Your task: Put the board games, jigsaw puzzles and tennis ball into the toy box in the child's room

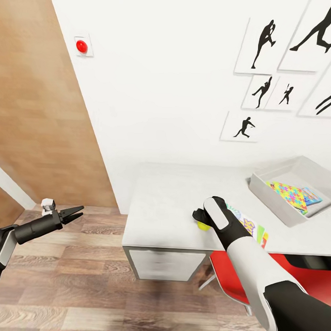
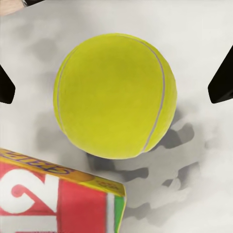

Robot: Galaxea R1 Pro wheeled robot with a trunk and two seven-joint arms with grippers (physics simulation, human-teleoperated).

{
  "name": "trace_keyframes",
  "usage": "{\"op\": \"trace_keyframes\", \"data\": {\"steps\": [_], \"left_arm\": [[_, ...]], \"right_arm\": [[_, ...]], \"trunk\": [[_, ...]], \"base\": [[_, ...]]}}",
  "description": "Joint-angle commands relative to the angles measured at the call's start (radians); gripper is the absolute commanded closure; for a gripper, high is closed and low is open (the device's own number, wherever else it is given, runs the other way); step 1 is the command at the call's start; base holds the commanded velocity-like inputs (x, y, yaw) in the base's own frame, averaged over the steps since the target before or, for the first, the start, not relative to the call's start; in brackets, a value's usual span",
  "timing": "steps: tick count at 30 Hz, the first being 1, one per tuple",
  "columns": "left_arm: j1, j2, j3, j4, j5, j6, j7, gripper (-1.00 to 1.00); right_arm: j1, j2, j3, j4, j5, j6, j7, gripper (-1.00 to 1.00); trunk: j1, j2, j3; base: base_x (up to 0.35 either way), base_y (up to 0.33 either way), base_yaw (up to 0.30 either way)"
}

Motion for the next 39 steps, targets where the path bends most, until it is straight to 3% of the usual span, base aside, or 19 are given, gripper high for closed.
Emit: {"op": "trace_keyframes", "data": {"steps": [1, 39], "left_arm": [[-0.001, 0.0, 0.0, 0.0, 0.002, 0.01, -0.002, -1.0], [-0.001, -0.003, 0.0, 0.0, 0.002, 0.009, -0.002, -1.0]], "right_arm": [[-0.001, -0.001, 0.003, -0.001, -0.008, 0.002, -0.009, -1.0], [-0.003, -0.002, 0.003, -0.001, -0.008, 0.003, -0.009, -1.0]], "trunk": [[0.001, -0.002, -0.002], [0.001, -0.002, -0.002]], "base": [[0.0, 0.0, 0.0], [0.02, 0.004, 0.0]]}}
